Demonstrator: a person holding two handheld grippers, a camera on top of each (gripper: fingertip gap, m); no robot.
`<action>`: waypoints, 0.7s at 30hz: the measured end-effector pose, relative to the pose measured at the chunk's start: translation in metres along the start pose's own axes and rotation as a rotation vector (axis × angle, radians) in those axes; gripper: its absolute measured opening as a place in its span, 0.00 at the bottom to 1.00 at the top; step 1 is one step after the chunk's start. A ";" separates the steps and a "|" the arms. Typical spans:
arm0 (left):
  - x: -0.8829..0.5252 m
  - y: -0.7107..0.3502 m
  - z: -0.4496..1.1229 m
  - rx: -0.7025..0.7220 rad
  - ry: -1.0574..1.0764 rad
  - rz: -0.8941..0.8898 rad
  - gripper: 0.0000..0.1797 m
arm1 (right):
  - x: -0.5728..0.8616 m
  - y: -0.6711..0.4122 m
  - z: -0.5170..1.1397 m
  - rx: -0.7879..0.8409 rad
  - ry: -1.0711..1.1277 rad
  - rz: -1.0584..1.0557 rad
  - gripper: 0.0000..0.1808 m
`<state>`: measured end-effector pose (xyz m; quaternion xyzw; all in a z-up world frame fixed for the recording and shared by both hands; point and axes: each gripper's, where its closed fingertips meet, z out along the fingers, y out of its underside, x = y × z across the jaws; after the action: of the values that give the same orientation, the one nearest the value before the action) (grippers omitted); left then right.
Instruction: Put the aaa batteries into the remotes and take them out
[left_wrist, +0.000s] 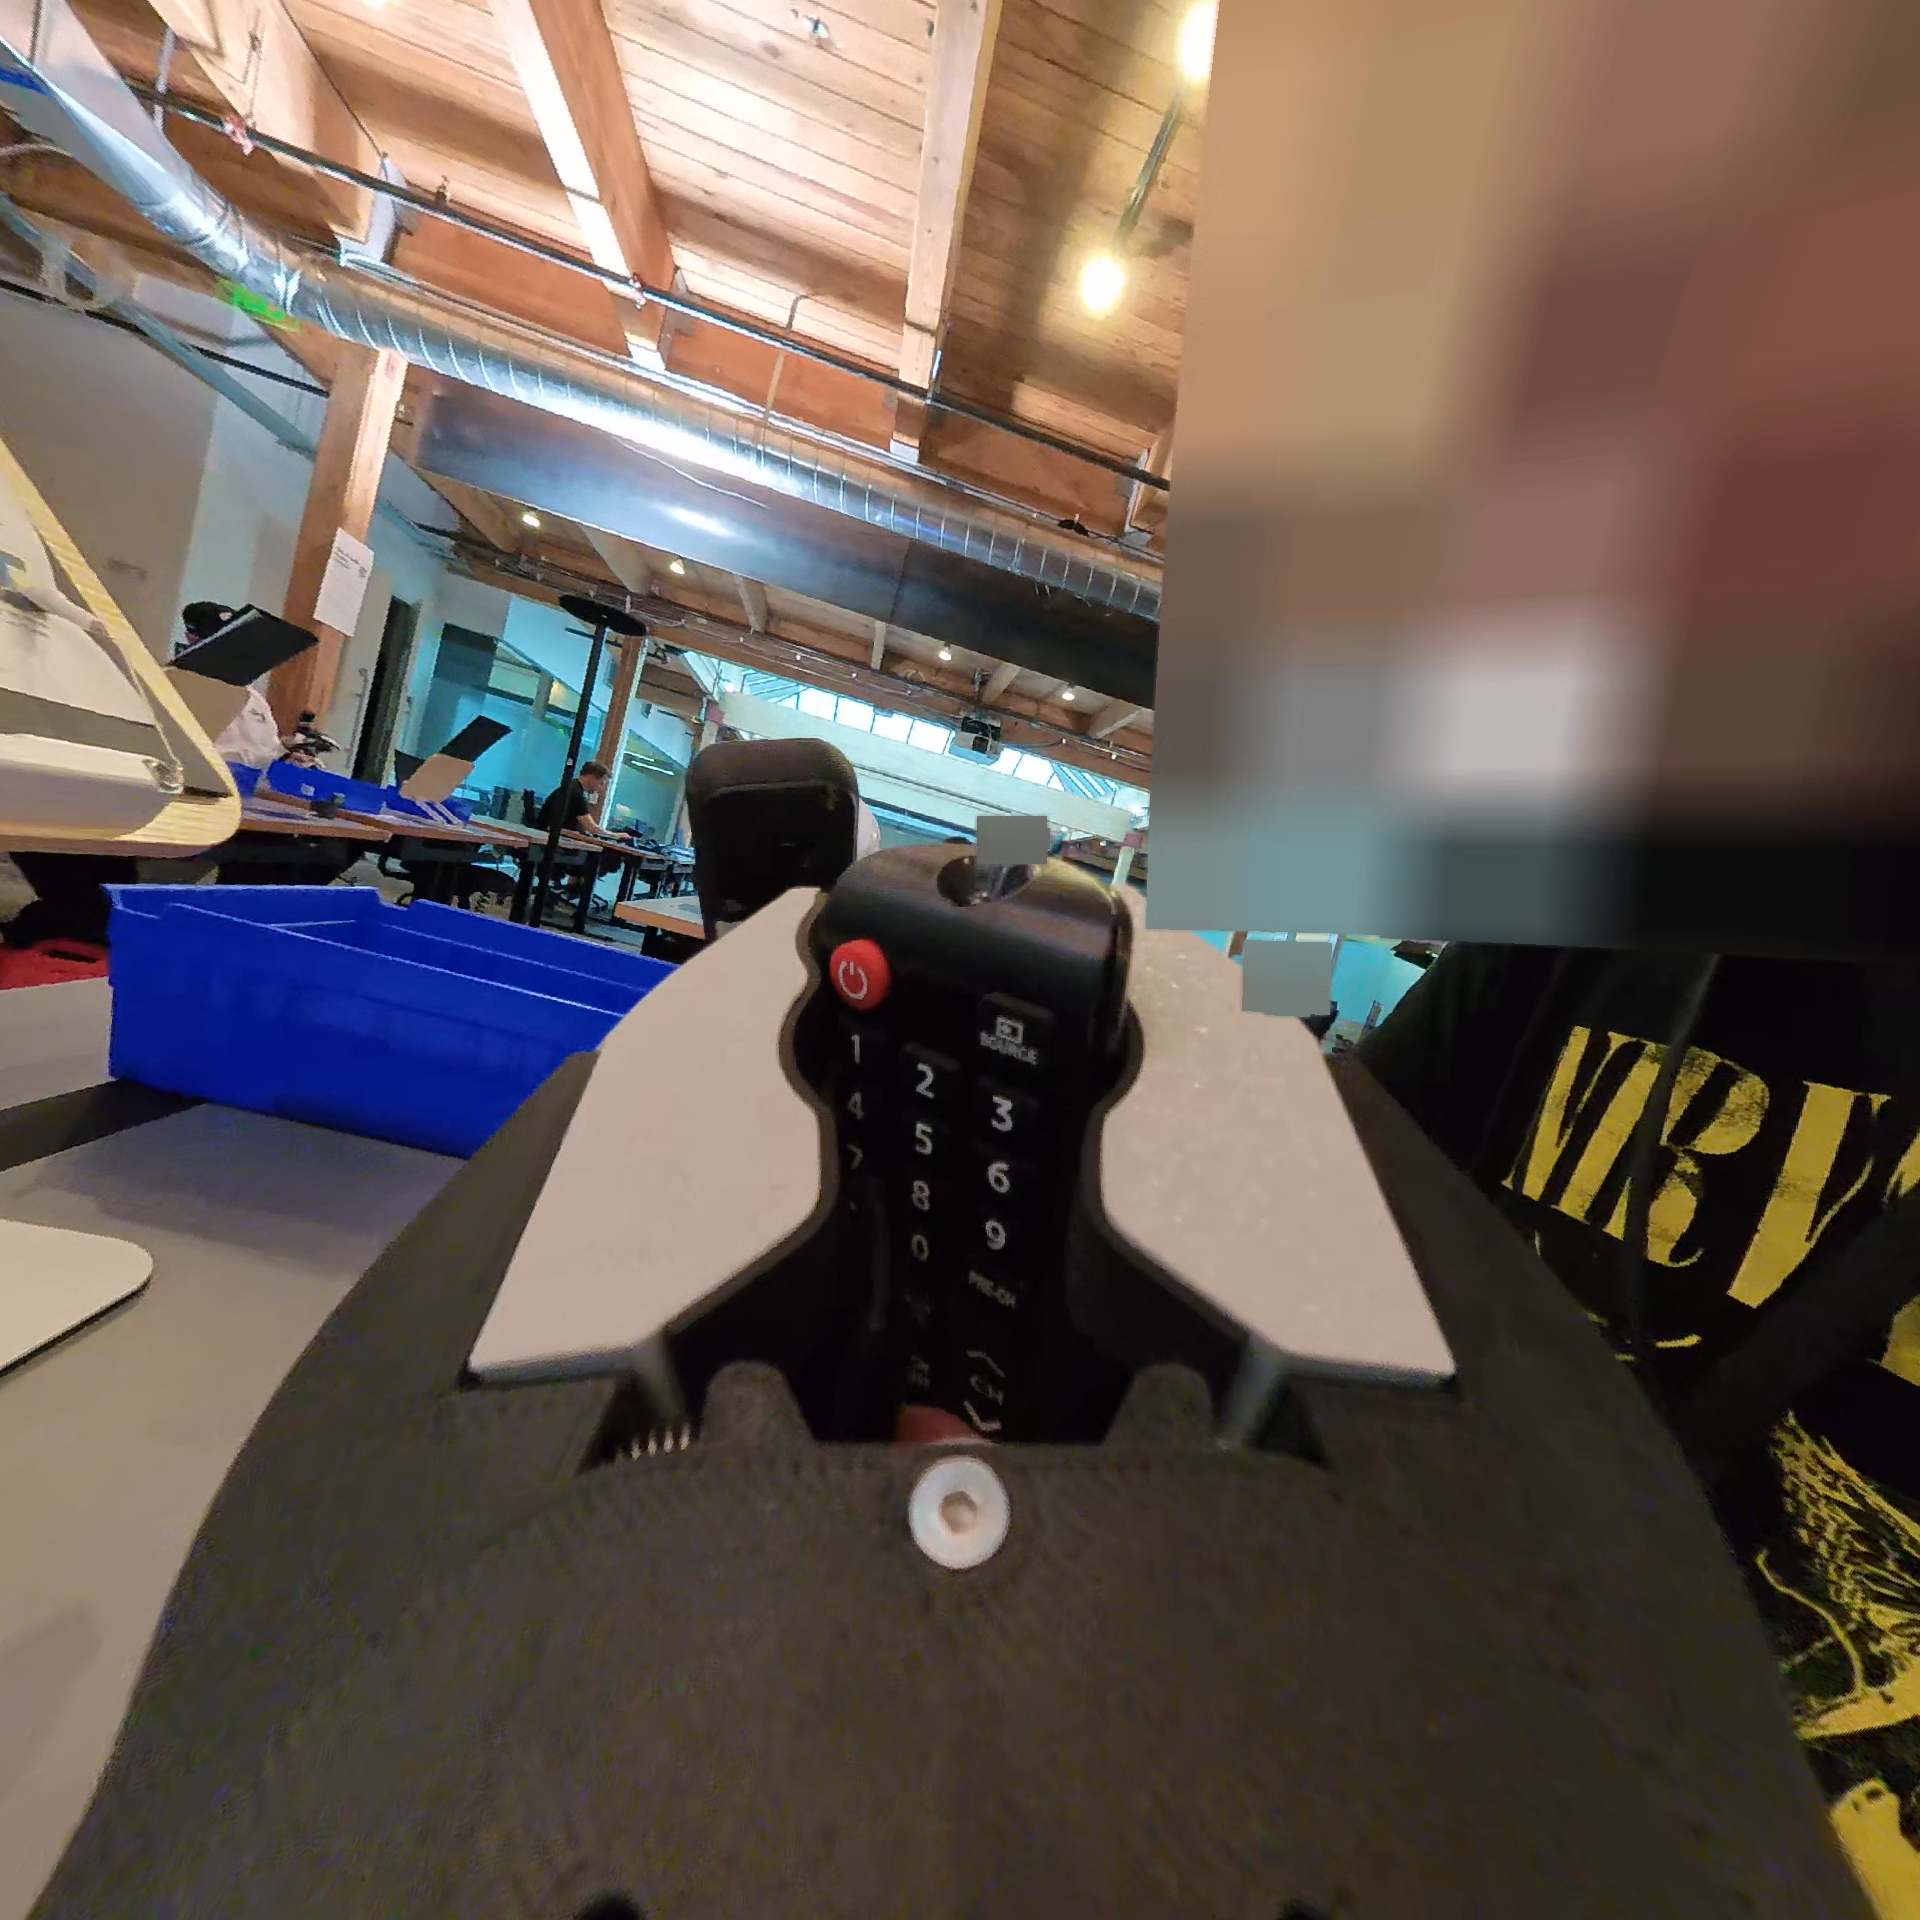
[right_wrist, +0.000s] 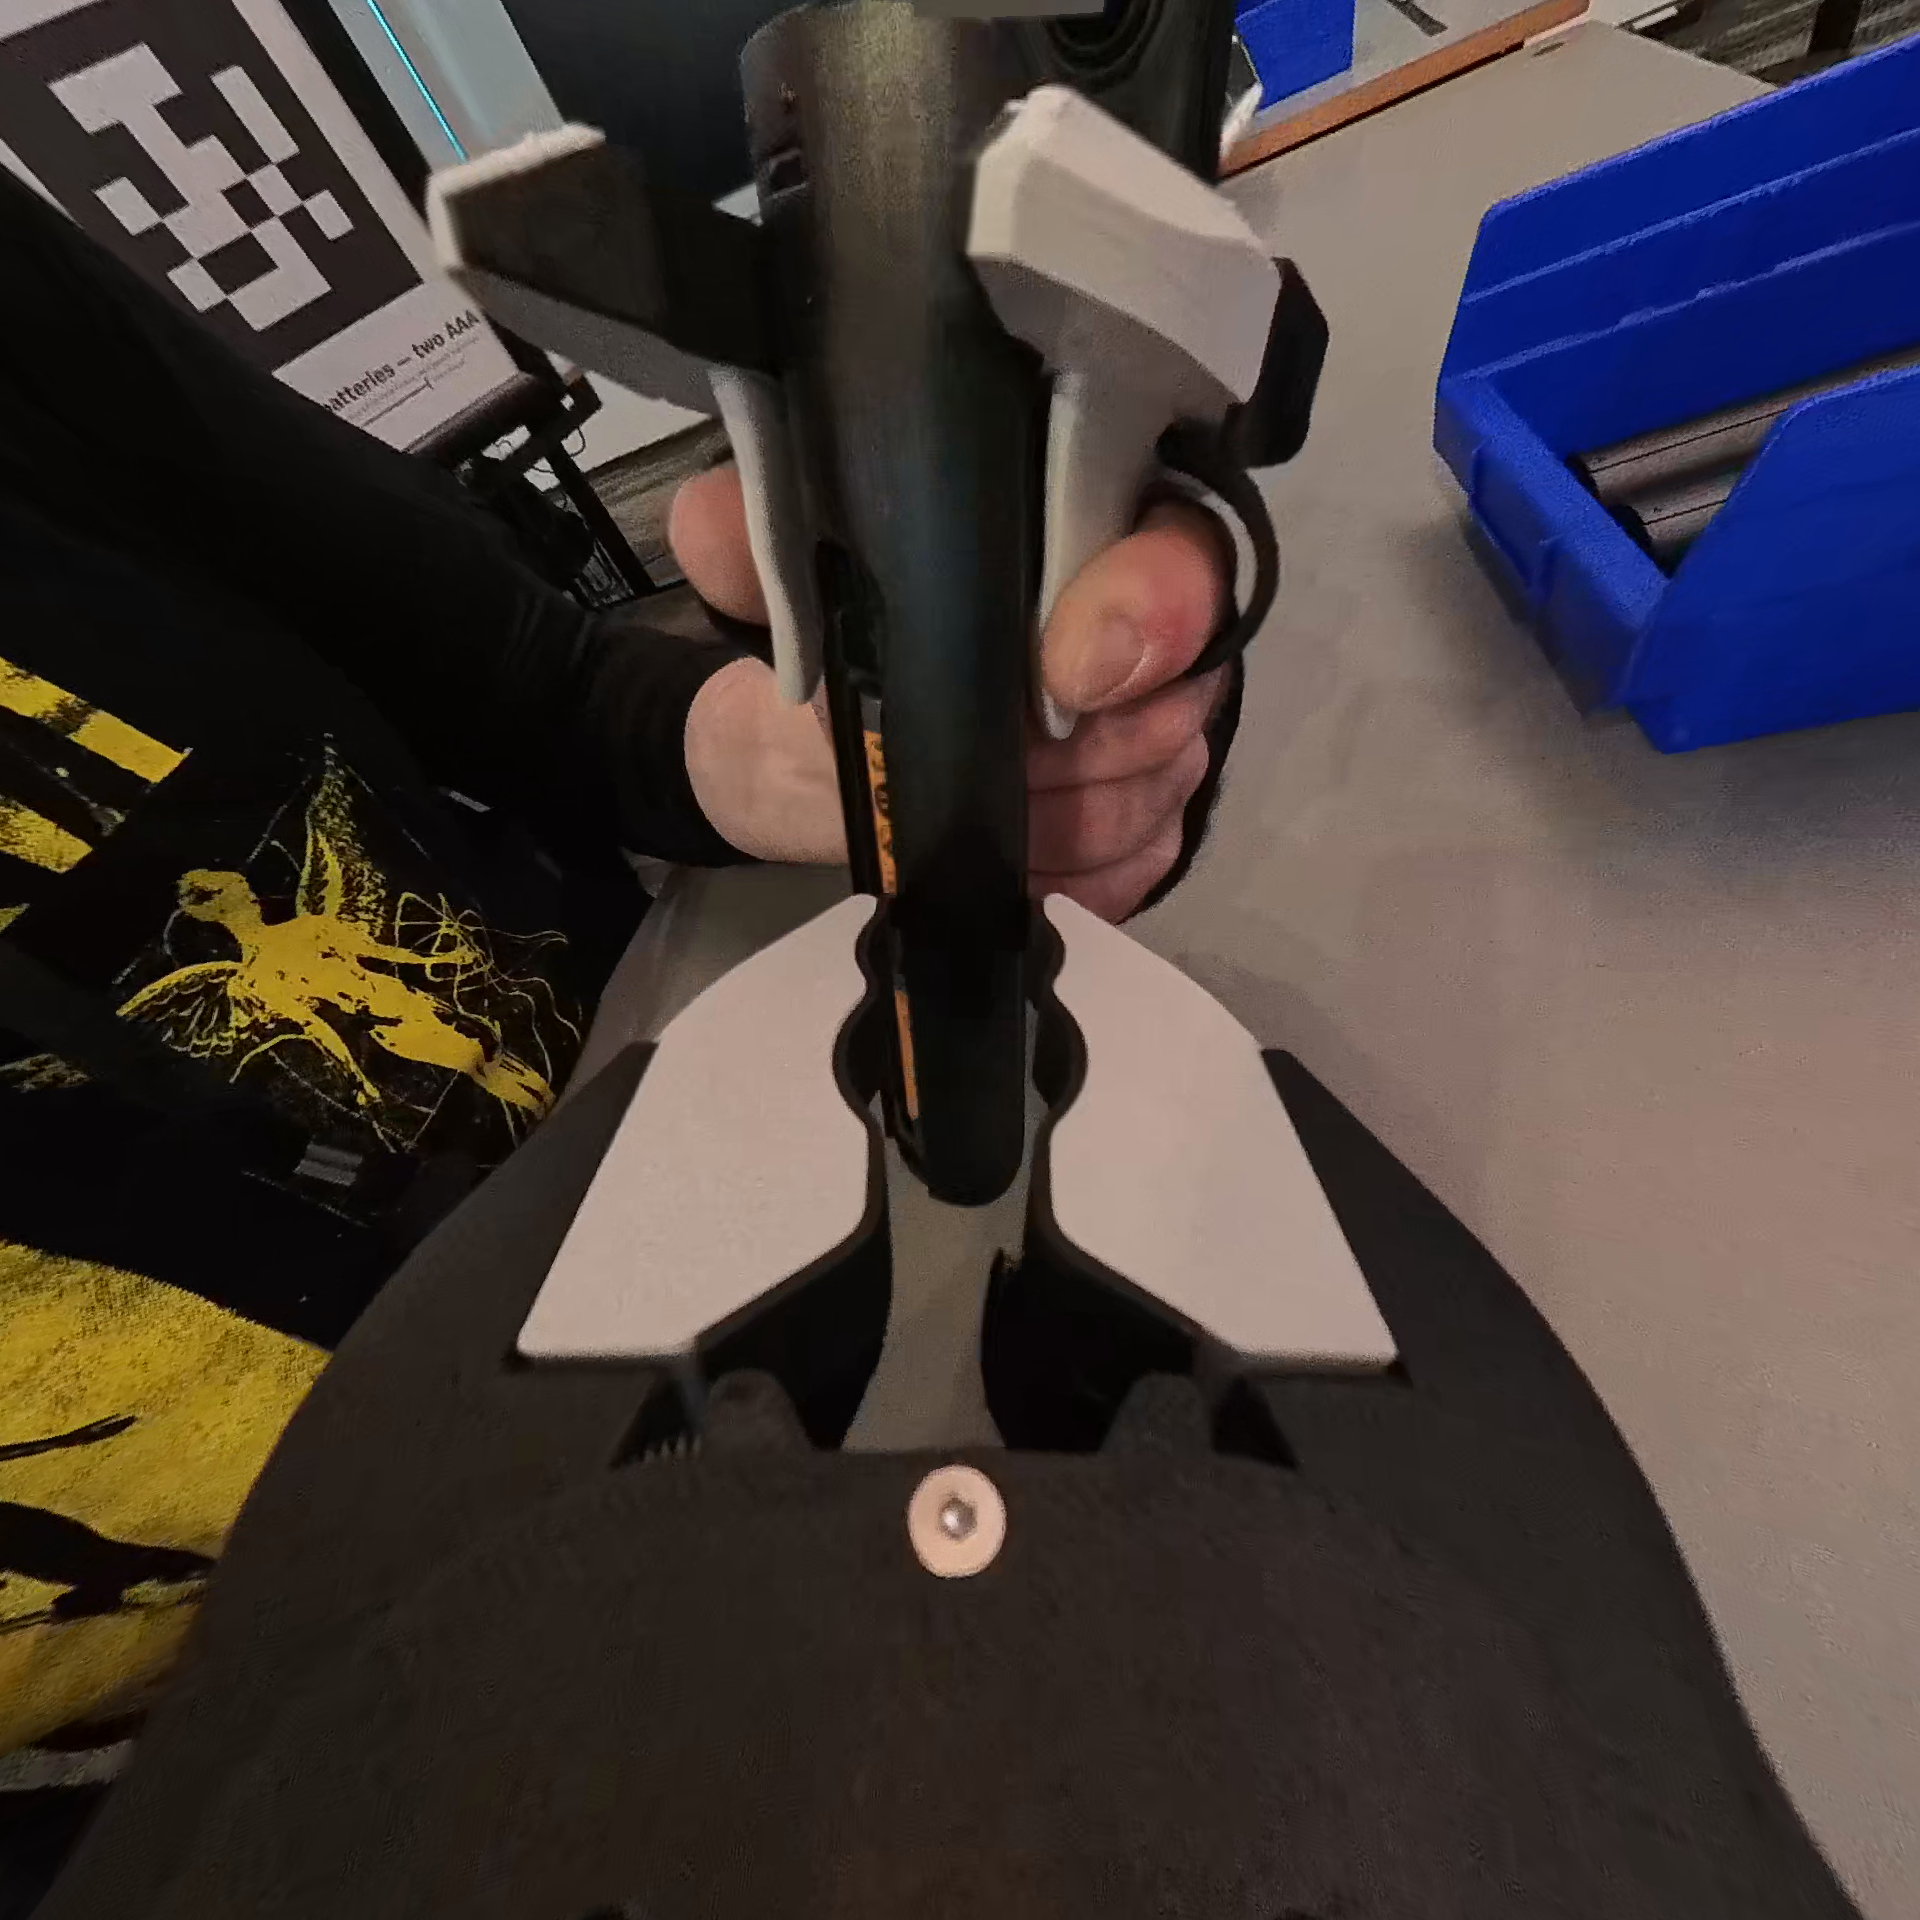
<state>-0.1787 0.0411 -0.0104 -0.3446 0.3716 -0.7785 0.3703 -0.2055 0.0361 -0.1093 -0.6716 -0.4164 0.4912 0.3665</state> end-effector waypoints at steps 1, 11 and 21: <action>-0.002 0.001 -0.001 0.001 -0.008 -0.003 0.26 | 0.001 0.002 0.003 -0.010 0.005 -0.003 0.14; -0.006 0.018 -0.001 -0.114 -0.030 0.045 0.22 | 0.005 0.015 0.001 -0.061 0.021 -0.063 0.12; -0.021 0.049 -0.023 -0.370 -0.178 0.155 0.18 | 0.021 0.041 0.006 -0.208 0.100 -0.089 0.12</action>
<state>-0.1715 0.0444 -0.0678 -0.4446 0.4992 -0.6326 0.3910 -0.1993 0.0404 -0.1554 -0.7106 -0.4758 0.3945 0.3363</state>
